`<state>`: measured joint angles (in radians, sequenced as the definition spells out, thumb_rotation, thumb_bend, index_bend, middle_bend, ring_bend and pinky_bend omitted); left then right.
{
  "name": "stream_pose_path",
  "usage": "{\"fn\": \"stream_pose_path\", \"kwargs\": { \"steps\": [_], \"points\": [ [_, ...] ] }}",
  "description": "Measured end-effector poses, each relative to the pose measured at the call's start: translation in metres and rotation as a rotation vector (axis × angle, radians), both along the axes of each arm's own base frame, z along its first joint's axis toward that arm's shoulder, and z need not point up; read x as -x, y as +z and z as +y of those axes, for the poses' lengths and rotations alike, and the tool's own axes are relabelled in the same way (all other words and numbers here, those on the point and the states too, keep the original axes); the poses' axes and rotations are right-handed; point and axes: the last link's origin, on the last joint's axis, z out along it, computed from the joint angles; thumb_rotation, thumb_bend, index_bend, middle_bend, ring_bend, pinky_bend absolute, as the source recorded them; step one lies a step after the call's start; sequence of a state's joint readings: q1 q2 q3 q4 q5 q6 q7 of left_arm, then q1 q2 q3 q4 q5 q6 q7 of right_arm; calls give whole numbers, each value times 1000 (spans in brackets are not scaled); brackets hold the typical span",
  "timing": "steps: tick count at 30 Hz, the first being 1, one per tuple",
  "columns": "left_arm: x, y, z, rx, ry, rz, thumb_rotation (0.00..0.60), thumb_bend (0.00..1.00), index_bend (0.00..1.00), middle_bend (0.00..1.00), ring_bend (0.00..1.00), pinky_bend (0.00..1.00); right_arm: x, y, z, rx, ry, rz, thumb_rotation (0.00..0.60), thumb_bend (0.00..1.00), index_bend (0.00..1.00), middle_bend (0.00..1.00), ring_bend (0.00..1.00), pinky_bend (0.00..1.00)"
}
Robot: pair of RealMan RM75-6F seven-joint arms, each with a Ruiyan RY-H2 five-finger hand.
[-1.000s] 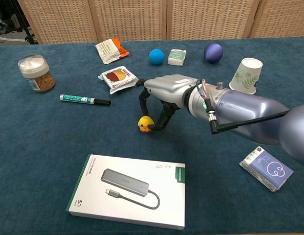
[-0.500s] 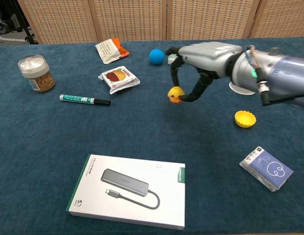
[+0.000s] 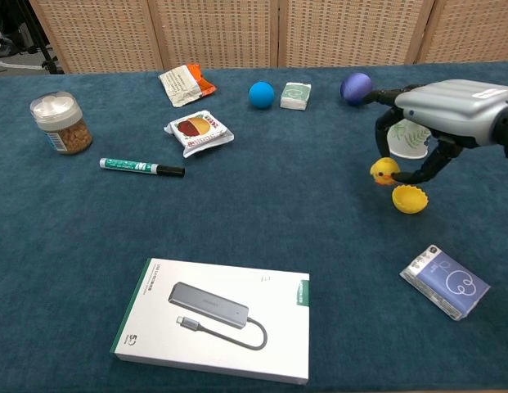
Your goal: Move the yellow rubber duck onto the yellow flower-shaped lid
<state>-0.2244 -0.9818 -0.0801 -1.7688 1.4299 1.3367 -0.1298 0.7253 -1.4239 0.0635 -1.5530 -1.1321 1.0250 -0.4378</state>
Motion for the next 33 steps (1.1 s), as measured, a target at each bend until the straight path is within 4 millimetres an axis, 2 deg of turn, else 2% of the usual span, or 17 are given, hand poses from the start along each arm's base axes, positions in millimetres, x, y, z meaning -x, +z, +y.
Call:
{"fn": "stream_pose_path", "kwargs": {
  "steps": [9, 25, 33],
  "points": [
    [-1, -1, -2, 2, -6, 2, 600, 24, 0, 0, 0, 0, 26, 2, 3, 5, -45, 13, 600, 388, 545, 0, 0, 0],
    [0, 0, -2, 5, -3, 1, 600, 24, 0, 0, 0, 0, 34, -7, 2, 3, -47, 43, 600, 388, 544, 0, 0, 0],
    [0, -2, -2, 10, -3, 5, 600, 24, 0, 0, 0, 0, 36, -5, 4, -11, -48, 65, 600, 388, 434, 0, 0, 0]
  ]
}}
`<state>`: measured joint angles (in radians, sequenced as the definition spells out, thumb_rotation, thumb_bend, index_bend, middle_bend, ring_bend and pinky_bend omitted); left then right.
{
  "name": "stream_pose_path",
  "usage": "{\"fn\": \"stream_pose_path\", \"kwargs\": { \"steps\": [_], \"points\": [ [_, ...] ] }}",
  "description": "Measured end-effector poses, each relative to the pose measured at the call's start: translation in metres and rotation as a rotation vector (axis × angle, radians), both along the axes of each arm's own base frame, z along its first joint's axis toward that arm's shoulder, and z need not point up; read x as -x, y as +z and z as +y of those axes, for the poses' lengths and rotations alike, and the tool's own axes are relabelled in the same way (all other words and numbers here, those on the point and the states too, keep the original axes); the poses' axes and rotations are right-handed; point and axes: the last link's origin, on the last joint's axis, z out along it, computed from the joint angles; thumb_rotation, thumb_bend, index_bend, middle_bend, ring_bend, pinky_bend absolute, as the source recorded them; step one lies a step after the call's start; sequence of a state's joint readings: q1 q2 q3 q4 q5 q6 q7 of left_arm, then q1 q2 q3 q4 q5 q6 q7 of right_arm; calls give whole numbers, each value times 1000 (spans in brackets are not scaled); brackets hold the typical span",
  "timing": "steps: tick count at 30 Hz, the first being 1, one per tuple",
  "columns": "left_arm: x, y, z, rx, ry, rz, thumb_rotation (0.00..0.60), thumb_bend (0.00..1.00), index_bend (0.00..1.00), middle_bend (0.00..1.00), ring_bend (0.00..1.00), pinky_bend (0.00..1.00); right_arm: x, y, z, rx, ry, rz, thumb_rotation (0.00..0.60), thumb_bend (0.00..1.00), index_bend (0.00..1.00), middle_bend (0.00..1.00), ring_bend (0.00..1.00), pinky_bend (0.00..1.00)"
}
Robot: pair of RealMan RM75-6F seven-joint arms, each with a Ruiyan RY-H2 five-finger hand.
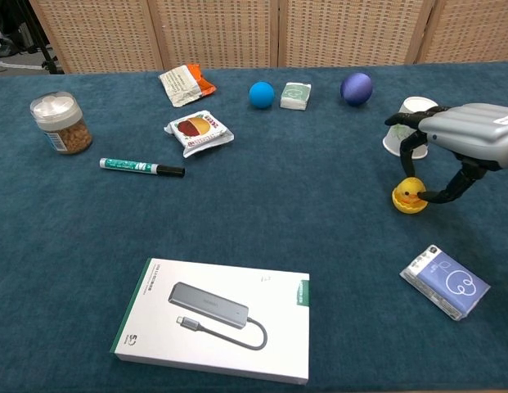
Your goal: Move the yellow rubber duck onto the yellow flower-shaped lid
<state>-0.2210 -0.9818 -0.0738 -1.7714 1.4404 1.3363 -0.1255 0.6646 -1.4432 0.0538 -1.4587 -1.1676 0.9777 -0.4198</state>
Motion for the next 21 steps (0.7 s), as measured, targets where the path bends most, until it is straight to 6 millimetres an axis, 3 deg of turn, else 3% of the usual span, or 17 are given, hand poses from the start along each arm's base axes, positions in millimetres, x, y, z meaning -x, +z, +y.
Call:
{"fn": "stream_pose_path", "kwargs": {
  "steps": [15, 21],
  "points": [
    [0, 0, -1, 2, -1, 0, 600, 24, 0, 0, 0, 0, -3, 5, 2, 12, 3, 0, 600, 388, 397, 0, 0, 0],
    [0, 1, -2, 3, -8, -3, 600, 24, 0, 0, 0, 0, -13, 22, 9, 48, 32, -38, 600, 338, 367, 0, 0, 0]
  ]
}}
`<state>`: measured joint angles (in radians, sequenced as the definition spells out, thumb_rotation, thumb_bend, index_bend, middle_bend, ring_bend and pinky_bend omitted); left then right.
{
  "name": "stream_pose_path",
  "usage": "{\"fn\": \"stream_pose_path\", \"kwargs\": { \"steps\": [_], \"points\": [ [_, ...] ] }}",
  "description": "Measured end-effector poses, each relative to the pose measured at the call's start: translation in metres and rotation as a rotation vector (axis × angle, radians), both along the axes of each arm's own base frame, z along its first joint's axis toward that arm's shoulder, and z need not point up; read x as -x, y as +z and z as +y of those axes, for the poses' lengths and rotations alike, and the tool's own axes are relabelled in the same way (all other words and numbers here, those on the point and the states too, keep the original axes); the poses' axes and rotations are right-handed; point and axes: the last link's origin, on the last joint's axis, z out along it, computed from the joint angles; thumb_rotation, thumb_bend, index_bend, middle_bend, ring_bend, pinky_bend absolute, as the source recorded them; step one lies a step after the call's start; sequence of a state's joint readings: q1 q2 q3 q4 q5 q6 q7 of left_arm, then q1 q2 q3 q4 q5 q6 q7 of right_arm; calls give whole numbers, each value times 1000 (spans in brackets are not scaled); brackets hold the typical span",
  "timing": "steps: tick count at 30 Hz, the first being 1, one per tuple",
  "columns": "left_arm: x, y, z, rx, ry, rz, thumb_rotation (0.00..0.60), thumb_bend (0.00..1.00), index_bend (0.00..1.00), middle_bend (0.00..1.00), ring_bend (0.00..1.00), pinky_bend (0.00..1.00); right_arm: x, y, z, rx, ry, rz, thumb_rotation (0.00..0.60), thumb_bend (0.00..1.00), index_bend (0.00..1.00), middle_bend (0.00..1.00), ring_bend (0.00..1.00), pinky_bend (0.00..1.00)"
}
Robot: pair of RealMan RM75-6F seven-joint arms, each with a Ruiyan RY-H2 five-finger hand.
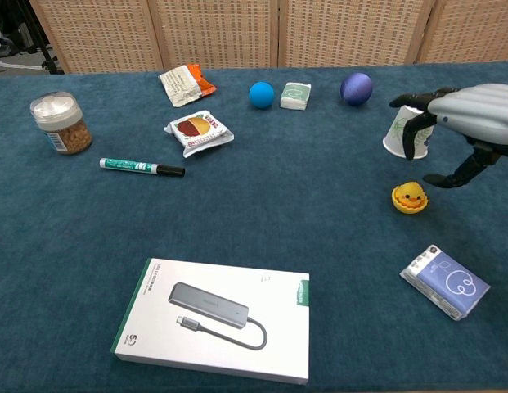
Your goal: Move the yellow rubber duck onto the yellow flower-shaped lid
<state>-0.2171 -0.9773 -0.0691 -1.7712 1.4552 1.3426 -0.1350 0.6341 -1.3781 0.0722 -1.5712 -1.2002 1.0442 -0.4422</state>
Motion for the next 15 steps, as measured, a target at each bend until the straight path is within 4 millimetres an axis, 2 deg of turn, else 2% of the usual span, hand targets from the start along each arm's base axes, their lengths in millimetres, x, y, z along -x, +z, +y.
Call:
{"fn": "stream_pose_path", "kwargs": {
  "steps": [3, 5, 9, 15],
  "points": [
    [0, 1, -2, 0, -6, 1, 600, 24, 0, 0, 0, 0, -2, 17, 7, 49, 24, -27, 600, 67, 140, 0, 0, 0],
    [1, 2, -4, 1, -12, 5, 600, 21, 0, 0, 0, 0, 0, 30, 14, 95, 37, -51, 600, 0, 30, 0, 0, 0],
    [5, 2, -12, -11, -12, 17, 600, 14, 0, 0, 0, 0, 14, 56, 32, 191, 38, -124, 600, 0, 0, 0, 0, 0],
    [11, 1, -27, -34, 0, 25, 600, 13, 0, 0, 0, 0, 51, 90, 78, 335, 23, -208, 600, 0, 0, 0, 0, 0]
  ]
}}
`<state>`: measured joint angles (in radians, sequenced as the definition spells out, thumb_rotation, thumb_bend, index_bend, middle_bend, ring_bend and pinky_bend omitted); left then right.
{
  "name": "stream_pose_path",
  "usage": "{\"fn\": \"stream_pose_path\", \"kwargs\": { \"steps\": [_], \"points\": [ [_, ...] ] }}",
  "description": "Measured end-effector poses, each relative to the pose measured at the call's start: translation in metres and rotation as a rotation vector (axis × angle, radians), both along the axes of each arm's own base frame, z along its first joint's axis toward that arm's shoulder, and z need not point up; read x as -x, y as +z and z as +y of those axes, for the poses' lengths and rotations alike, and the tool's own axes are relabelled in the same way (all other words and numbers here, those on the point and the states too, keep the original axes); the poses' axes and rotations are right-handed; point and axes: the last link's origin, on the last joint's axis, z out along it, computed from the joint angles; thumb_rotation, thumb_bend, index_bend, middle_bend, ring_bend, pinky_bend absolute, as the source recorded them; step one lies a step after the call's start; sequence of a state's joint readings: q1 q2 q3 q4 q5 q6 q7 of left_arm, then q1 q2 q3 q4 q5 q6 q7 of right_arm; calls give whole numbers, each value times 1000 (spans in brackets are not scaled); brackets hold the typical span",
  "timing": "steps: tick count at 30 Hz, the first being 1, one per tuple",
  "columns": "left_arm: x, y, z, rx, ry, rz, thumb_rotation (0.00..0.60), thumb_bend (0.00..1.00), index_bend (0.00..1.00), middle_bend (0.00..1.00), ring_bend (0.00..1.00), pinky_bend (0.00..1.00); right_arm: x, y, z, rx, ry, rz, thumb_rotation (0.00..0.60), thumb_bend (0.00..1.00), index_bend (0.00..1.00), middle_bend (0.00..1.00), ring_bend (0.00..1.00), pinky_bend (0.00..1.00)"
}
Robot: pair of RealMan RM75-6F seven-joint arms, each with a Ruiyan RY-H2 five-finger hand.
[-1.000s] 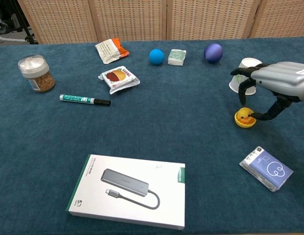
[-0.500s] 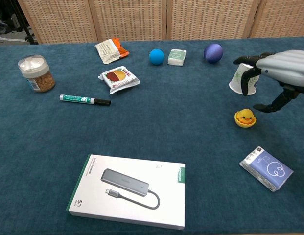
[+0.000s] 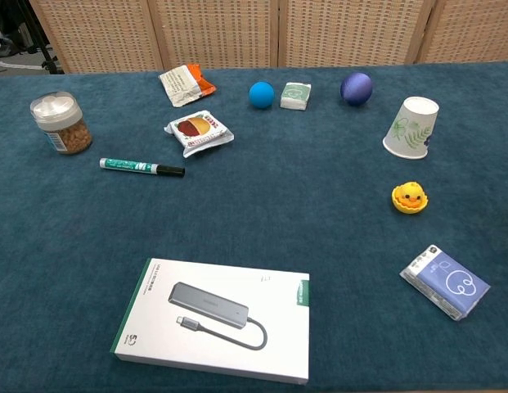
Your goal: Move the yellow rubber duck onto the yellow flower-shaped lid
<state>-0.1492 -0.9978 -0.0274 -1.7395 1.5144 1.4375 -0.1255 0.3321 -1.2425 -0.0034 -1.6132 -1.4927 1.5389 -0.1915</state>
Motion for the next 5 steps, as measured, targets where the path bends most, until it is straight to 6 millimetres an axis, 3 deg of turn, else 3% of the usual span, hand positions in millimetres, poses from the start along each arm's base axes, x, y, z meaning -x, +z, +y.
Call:
{"fn": "stream_pose_path", "kwargs": {
  "steps": [5],
  "points": [
    [8, 0, -3, -6, 37, 9, 600, 13, 0, 0, 0, 0, 32, 14, 38, 46, -50, -6, 600, 0, 0, 0, 0, 0]
  ]
}}
